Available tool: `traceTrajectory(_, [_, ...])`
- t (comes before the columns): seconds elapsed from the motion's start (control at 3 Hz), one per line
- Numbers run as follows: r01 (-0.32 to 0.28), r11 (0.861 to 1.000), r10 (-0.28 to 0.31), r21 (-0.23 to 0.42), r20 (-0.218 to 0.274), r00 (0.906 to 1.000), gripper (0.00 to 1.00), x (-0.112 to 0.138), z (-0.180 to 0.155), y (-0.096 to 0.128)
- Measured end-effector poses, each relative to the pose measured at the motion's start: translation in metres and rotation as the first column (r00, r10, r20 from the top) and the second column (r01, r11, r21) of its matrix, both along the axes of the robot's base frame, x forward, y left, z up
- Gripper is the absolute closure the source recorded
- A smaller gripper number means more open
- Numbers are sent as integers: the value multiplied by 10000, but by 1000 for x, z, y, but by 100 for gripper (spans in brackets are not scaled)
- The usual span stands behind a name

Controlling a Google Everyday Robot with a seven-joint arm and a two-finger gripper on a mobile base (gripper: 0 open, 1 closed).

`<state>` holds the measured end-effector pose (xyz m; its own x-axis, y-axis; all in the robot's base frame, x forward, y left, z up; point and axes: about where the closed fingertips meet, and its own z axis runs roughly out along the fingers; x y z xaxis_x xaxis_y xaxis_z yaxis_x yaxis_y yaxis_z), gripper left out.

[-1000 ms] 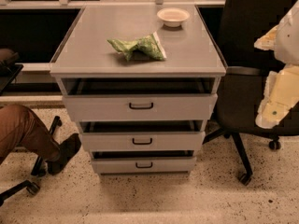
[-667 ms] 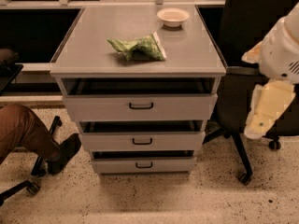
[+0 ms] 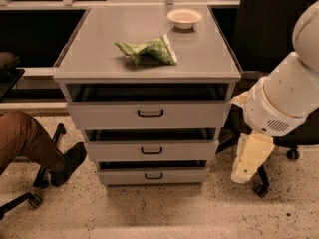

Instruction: Open middle drawer

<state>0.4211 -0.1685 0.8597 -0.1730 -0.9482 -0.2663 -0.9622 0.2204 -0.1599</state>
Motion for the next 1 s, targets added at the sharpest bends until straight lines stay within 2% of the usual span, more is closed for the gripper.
traceTrajectory(0.67, [-24,10000,24,47,-101,9999,0,0,-6,1])
traceTrajectory(1.0, [-35,9998,49,187,-765,9971,0,-2,-57,12])
